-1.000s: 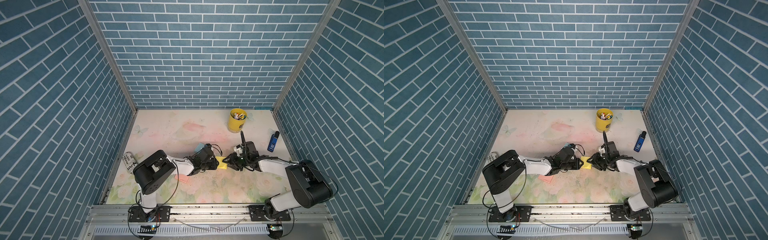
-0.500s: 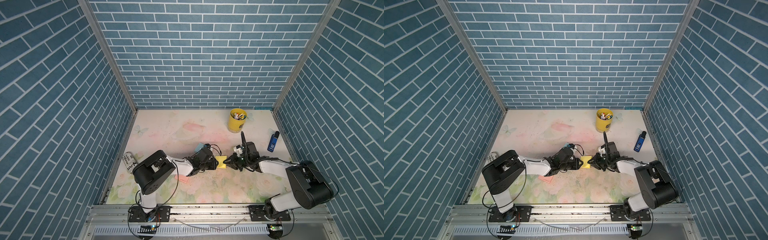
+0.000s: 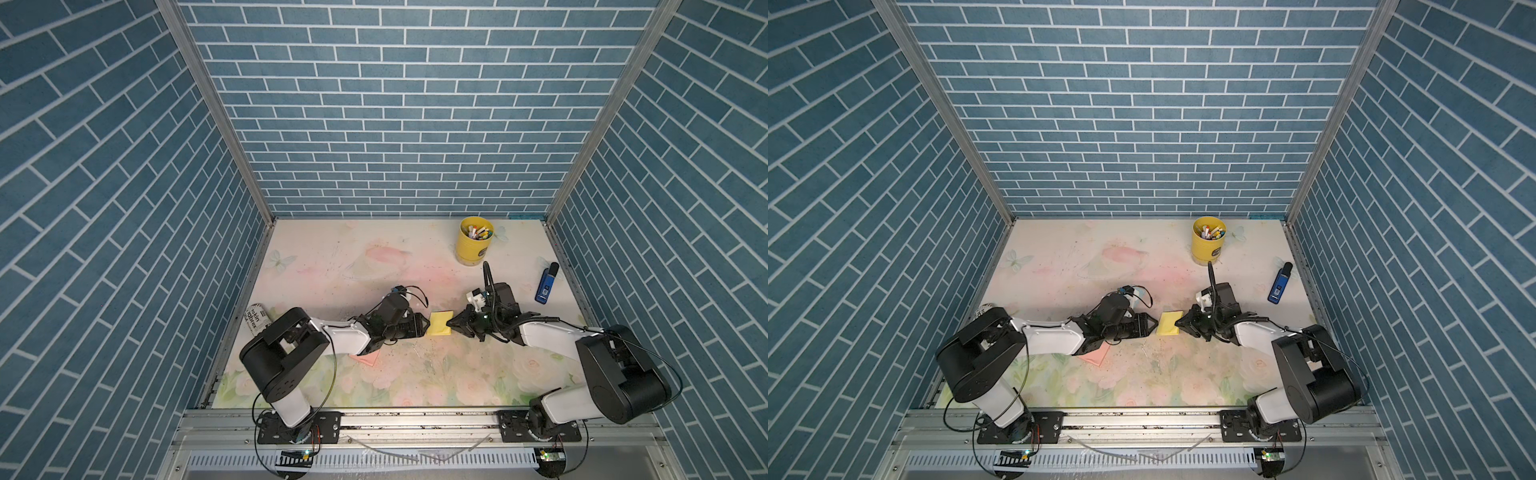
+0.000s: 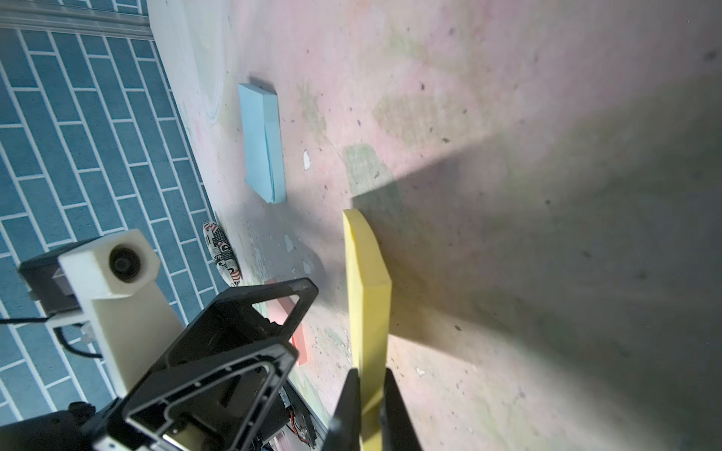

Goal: Tear off pages from different memo pads
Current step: Pick up the memo pad from the center of the board.

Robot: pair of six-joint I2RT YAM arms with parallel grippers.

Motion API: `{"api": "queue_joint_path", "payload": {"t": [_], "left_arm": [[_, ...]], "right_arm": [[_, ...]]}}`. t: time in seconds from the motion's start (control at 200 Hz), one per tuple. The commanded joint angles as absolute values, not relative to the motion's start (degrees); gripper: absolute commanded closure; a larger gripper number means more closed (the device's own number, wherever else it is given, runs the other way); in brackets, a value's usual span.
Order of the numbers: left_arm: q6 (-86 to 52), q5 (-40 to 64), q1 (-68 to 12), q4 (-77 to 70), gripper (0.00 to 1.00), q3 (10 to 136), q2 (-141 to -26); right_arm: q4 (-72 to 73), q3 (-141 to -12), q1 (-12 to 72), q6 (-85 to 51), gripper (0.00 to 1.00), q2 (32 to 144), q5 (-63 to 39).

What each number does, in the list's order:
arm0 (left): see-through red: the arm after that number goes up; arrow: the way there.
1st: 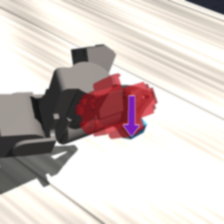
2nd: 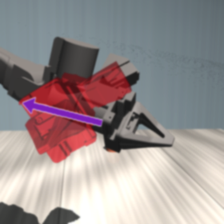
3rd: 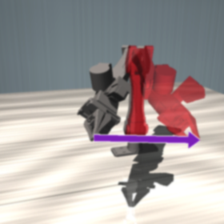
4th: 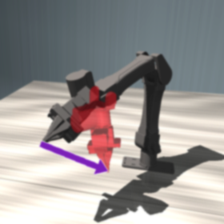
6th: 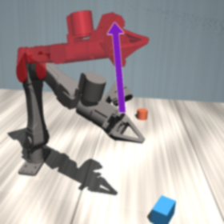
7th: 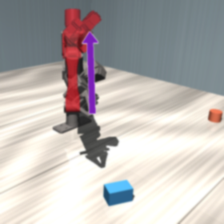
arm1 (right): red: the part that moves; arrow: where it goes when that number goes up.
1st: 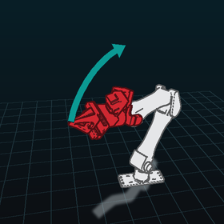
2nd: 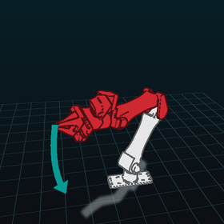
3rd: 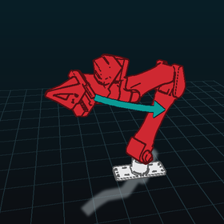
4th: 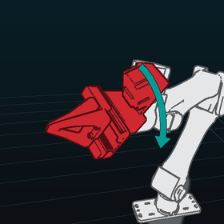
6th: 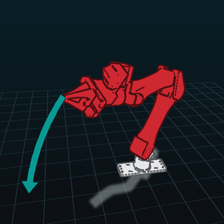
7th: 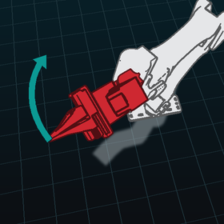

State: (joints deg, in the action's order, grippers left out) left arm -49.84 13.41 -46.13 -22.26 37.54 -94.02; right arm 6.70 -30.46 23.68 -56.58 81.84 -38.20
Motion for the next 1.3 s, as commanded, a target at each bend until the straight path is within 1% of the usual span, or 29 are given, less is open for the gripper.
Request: {"api": "queue_joint_path", "payload": {"t": [0.0, 0.095, 0.225, 0.375, 0.435, 0.53, 0.595, 0.68, 0.84, 1.015, 1.09, 1.155, 1.2, 1.296], "left_arm": [[-53.3, 14.9, -44.5, -25.1, 0.35, 35.2, -90.8], [-57.3, 16.0, -44.1, -29.6, 0.3, 33.6, -89.9], [-61.9, 17.4, -44.0, -37.2, 0.22, 33.2, -90.9], [-66.6, 20.4, -44.0, -48.7, 0.22, 34.7, -94.9], [-68.8, 21.6, -44.0, -53.4, 0.25, 35.1, -97.0], [-71.1, 22.8, -44.0, -58.5, 0.32, 35.2, -99.4], [-70.8, 22.9, -44.0, -58.0, 0.37, 35.2, -99.0], [-69.0, 22.9, -43.8, -55.7, 0.41, 34.8, -97.1], [-68.5, 24.8, -41.0, -56.0, 0.49, 32.8, -94.1], [-66.7, 26.9, -40.9, -53.8, 0.67, 34.0, -92.7], [-66.6, 27.7, -40.4, -53.8, 0.75, 34.3, -92.3], [-66.6, 28.0, -40.0, -53.8, 0.82, 34.4, -91.9], [-66.6, 28.2, -39.7, -53.8, 0.84, 34.4, -91.6], [-66.6, 28.8, -39.2, -53.2, 0.85, 34.3, -90.7]], "right_arm": [[6.5, -31.3, 23.4, -57.4, 0.9, 78.2, -39.2], [10.1, -30.9, 23.4, -59.9, 0.9, 76.1, -40.6], [16.1, -30.4, 23.6, -63.8, 0.9, 74.3, -43.1], [20.0, -31.2, 25.0, -66.2, 0.9, 73.2, -45.2], [20.5, -31.5, 25.5, -66.5, 0.9, 73.0, -45.7], [22.4, -31.0, 25.9, -67.9, 0.9, 72.5, -46.6], [23.9, -30.5, 26.0, -68.9, 0.9, 72.5, -47.3], [24.4, -30.0, 26.1, -69.2, 0.9, 72.5, -47.9], [25.5, -29.2, 26.1, -70.1, 0.9, 72.3, -49.4], [25.3, -29.1, 26.1, -69.9, 0.88, 72.6, -49.4], [25.3, -29.2, 26.1, -70.0, 0.84, 72.5, -49.2], [25.3, -29.3, 26.1, -70.0, 0.78, 71.9, -48.7], [25.2, -29.1, 26.1, -69.8, 0.73, 71.5, -48.5], [24.6, -28.5, 25.9, -68.9, 0.62, 71.1, -48.8]]}}
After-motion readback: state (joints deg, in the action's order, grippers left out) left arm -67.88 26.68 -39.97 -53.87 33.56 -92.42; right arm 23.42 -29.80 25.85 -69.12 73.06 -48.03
